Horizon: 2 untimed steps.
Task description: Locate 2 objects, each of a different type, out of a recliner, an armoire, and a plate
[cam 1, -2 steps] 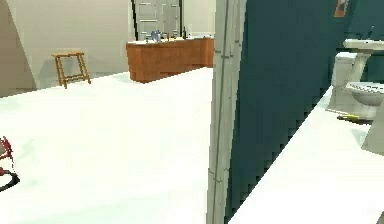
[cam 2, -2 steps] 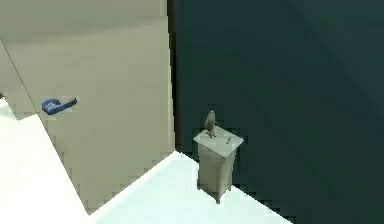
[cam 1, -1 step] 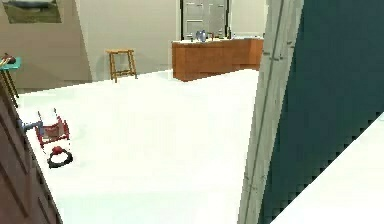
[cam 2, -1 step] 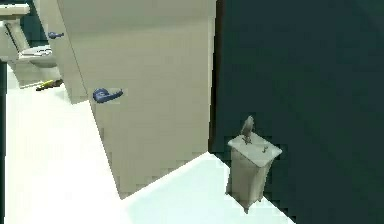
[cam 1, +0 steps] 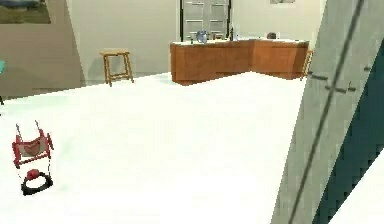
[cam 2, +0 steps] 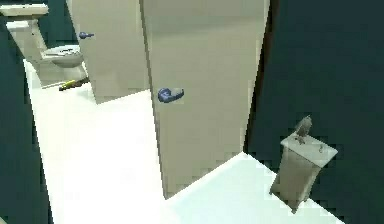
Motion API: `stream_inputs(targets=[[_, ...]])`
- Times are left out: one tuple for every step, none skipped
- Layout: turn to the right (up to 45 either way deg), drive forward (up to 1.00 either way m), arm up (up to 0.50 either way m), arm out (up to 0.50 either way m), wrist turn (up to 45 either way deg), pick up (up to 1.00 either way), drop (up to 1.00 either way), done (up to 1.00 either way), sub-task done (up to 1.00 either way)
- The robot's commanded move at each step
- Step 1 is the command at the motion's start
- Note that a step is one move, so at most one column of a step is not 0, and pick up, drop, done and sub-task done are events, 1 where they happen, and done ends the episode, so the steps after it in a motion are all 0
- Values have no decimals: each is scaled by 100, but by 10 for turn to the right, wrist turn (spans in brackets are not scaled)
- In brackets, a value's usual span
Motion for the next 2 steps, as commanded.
stream_inputs(targets=[[-270, 0, 0, 0, 0, 0, 0, 0, 0], [0, 80, 0, 0, 0, 0, 0, 0, 0]])
